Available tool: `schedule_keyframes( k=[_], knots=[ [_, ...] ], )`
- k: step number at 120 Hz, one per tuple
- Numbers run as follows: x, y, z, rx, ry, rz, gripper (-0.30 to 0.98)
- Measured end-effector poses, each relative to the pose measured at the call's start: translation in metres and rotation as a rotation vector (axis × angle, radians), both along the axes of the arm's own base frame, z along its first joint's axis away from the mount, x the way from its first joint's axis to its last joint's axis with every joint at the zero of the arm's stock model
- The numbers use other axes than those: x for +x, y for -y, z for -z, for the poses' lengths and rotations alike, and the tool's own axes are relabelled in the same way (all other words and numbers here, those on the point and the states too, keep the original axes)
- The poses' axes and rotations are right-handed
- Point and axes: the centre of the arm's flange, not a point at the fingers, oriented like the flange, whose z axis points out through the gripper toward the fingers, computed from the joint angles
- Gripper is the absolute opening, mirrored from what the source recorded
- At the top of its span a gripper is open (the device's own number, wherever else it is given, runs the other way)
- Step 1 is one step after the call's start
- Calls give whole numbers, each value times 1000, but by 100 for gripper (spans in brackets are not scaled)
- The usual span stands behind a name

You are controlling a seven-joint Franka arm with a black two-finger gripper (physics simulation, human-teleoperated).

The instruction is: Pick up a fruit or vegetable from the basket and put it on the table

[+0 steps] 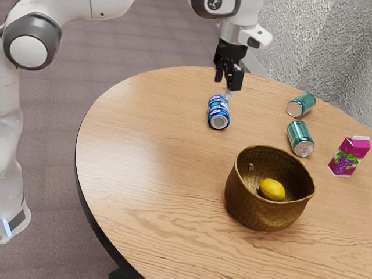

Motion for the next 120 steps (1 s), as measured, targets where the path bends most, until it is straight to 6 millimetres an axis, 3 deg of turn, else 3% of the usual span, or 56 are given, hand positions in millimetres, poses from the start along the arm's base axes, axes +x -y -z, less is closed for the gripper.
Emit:
schedule_keyframes(
  k=[34,40,52,58,65,81,89,98,109,120],
  knots=[
    [2,-6,-5,-3,9,-30,69],
    [3,14,-8,5,19,9,69],
    [-7,102,-11,26,35,170,69],
    [-13,128,-11,32,41,219,68],
    [-11,134,-10,36,49,234,68],
    [12,117,0,39,95,218,69],
    [23,119,6,45,127,229,69],
    [31,139,12,47,161,277,69],
    [42,180,28,74,189,374,69],
    [57,192,38,120,211,433,69]
  ],
)
